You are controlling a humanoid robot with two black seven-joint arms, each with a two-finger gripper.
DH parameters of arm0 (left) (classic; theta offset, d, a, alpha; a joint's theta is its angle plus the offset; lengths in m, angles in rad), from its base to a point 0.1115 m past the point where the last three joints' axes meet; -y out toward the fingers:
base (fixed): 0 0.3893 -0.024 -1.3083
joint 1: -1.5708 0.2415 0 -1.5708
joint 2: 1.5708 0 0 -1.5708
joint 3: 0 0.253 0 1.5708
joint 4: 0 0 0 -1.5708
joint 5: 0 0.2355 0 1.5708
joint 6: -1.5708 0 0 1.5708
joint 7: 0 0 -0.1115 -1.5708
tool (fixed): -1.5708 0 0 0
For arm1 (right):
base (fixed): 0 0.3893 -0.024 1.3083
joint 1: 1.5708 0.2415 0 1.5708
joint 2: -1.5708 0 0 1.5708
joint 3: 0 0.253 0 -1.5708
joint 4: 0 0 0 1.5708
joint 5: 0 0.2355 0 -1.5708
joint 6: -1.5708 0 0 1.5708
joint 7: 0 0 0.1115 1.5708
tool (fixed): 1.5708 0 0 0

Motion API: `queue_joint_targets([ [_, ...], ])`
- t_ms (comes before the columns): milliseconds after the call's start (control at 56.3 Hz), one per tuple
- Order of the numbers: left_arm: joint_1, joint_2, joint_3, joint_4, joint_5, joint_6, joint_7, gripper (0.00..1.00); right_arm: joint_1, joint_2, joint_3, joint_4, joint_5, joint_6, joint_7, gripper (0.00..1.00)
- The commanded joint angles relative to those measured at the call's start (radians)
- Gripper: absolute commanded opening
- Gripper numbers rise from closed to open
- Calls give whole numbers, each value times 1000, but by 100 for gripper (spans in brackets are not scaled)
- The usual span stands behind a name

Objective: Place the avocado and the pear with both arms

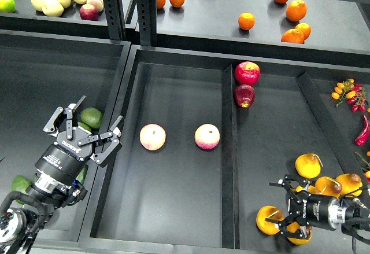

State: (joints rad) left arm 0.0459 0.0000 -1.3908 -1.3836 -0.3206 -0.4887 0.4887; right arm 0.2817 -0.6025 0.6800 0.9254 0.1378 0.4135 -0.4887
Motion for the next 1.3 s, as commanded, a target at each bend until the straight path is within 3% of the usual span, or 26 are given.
queue_joint_targets([
  [0,0,0,1,0,0,0,0,99,1,0,15,27,39,-2,0,99],
  [231,0,0,7,-2,0,0,0,99,1,56,127,70,85,-2,0,99],
  [444,2,0,7,0,0,0,0,99,1,234,326,86,100,-15,0,99],
  [693,-1,0,3,5,11,0,0,99,16,437,581,84,97,-203,0,99],
  [835,-14,0,-2,15,37,0,0,99,22,603,768,86,62,-232,0,99],
  [1013,-75,0,-82,26,49,0,0,99,21,603,900,92,22,-298,0,99],
  [1279,-170,0,-152,38,81,36,0,99,30,603,848,118,26,-320,0,100],
])
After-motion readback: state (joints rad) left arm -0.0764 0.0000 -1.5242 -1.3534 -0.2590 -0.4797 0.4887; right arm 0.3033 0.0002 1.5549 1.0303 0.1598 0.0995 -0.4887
